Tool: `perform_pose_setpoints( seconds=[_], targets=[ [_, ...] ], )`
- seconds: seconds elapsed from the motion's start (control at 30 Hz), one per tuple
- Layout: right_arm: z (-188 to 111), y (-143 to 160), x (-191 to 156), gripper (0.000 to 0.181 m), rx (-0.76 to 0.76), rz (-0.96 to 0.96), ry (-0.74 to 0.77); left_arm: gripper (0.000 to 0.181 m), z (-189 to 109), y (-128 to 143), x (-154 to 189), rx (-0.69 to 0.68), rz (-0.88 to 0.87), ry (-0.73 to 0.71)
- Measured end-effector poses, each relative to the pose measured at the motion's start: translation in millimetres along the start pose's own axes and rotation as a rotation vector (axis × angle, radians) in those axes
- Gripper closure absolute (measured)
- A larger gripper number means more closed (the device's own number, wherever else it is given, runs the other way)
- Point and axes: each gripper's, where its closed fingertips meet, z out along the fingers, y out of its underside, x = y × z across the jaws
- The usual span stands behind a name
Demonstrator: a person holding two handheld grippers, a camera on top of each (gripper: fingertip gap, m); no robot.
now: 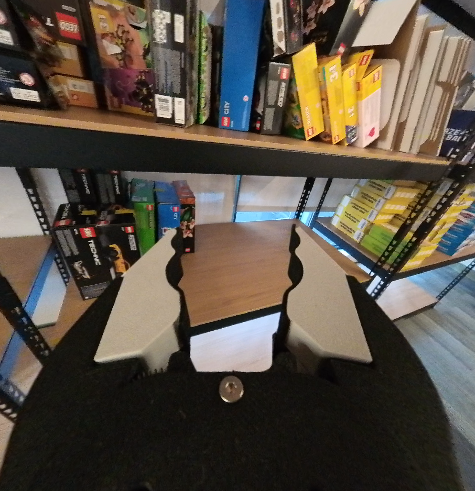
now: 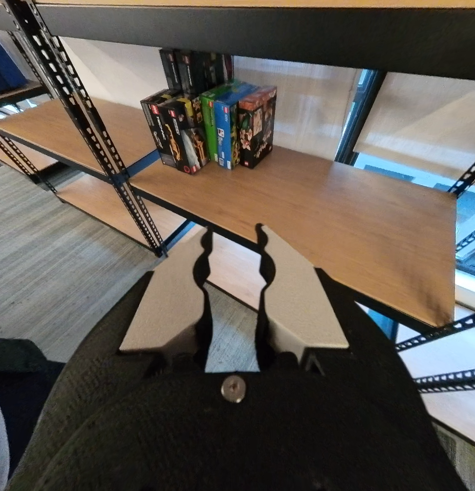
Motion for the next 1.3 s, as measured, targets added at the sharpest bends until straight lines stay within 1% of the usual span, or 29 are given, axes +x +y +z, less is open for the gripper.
perform_pose_setpoints(
  seconds=[0.03,0.1,0.2,0.3,0.4,0.47,0.5,0.57,0.6,0.67,0.73,0.77,0.83,0.97,1.03,1.1,1.13,1.17,1.23,1.3],
  targets=[
    [-3.9,1.2,3.1,0.158,0.001,-0.005,0.007,0.100,0.9,-0.7,5.9,-0.004,0.003,0.004],
    [-8.8,-0.5,8.9,0.167,0.030,-0.024,0.032,0.097,-0.4,-0.5,13.6,-0.027,0.016,0.012],
    [-7.4,-12.0,8.0,0.170,0.118,-0.021,0.027,0.097,-10.5,-4.8,13.3,-0.039,0.030,0.008],
    [9.4,-22.8,-4.1,0.173,0.154,-0.022,-0.033,0.099,-29.4,-10.6,3.9,-0.020,-0.002,-0.007],
    [38.2,-41.6,-31.6,0.171,0.168,-0.025,-0.146,0.099,-55.8,-5.1,-17.0,-0.032,-0.008,-0.052],
    [59.5,-61.3,-46.9,0.168,0.212,-0.034,-0.174,0.100,-75.1,1.2,-38.9,-0.053,0.004,-0.100],
    [71.4,-69.9,-54.9,0.166,0.228,-0.032,-0.188,0.100,-84.3,3.9,-51.7,-0.062,0.011,-0.125],
    [97.2,-86.5,-74.3,0.155,0.269,-0.019,-0.230,0.100,-100.6,6.9,-78.7,-0.068,0.016,-0.167],
    [111.0,-92.8,-88.0,0.150,0.278,-0.009,-0.276,0.100,-107.0,7.1,-92.4,-0.069,0.017,-0.181],
    [143.4,-101.8,-110.1,0.141,0.270,0.015,-0.317,0.099,-116.6,4.1,-120.3,-0.068,0.028,-0.195],
    [175.8,-111.7,-132.9,0.135,0.272,0.007,-0.334,0.100,-121.9,-2.6,-149.1,-0.067,0.068,-0.201],
    [191.6,-119.0,-143.3,0.134,0.279,0.018,-0.334,0.100,-122.8,-5.6,-163.6,-0.071,0.085,-0.202],
    [219.3,-139.0,-168.9,0.135,0.304,0.034,-0.358,0.099,-121.1,-11.5,-188.3,-0.090,0.096,-0.185],
    [264.0,-178.0,-210.2,0.134,0.341,-0.081,-0.326,0.100,-105.8,-26.1,-226.3,-0.078,0.144,-0.129],
    [277.4,-193.3,-223.3,0.135,0.373,-0.048,-0.334,0.101,-90.4,-29.7,-239.7,-0.079,0.142,-0.091],
    [293.1,-208.2,-225.2,0.135,0.379,0.018,-0.311,0.100,-72.2,-34.0,-246.5,-0.081,0.124,-0.045],
    [302.9,-218.0,-221.8,0.130,0.370,0.020,-0.266,0.101,-63.4,-37.4,-247.1,-0.075,0.126,-0.020],
    [313.3,-231.7,-214.4,0.120,0.363,0.003,-0.186,0.100,-55.2,-40.2,-247.7,-0.066,0.140,-0.001],
    [329.8,-275.9,-206.2,0.091,0.424,-0.059,-0.047,0.101,-39.8,-42.6,-250.0,-0.049,0.161,0.019],
    [347.5,-323.7,-199.1,0.068,0.501,-0.089,0.106,0.102,-25.1,-40.9,-249.1,-0.028,0.113,0.046]
  ],
)
